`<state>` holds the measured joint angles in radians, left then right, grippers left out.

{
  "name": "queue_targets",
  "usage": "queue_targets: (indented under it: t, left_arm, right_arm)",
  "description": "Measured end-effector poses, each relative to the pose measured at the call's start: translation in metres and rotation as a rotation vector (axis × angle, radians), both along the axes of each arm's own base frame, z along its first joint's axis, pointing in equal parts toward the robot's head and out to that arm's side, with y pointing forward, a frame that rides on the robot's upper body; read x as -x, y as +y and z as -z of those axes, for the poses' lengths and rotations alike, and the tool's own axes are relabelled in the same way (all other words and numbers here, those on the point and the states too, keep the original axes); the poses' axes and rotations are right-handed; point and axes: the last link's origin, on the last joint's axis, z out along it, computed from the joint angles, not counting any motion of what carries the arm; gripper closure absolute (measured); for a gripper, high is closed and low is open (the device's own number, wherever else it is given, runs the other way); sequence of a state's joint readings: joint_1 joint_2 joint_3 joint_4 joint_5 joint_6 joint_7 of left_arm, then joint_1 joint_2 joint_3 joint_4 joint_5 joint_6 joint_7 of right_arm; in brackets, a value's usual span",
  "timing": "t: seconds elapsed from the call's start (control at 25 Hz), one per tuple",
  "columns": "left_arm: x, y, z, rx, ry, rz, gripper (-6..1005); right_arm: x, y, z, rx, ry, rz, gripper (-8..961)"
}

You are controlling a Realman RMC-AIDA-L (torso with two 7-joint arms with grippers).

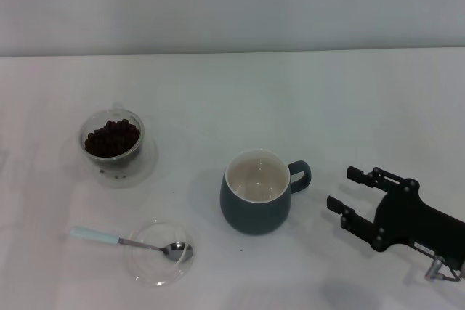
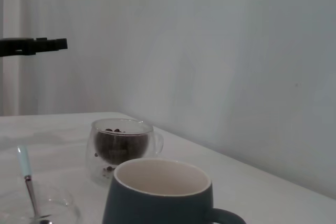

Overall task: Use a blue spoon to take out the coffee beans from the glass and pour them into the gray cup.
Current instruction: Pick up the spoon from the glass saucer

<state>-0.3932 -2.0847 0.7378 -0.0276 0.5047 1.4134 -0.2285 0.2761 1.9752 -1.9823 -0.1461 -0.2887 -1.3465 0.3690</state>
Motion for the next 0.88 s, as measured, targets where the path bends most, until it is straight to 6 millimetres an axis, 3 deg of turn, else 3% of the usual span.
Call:
queue_targets:
  t: [0.44, 0.68, 0.88]
  left_arm:
    - [-0.001, -0.004, 0.006, 0.018, -0.027, 0.004, 108]
    - [0.000, -0.016, 0.009, 0.023, -0.231, 0.048, 108]
    - [0.004, -0.048, 0.005, 0.025, -0.459, 0.138, 108]
  right_arm:
    - [-0.001, -0.008, -0.015, -0.021, 0.043, -0.033, 352]
    - [0.001, 0.001, -0.053, -0.177, 0.118, -0.071, 352]
    - [-0.003, 0.015, -0.081, -0.298, 0.125, -0.060, 353]
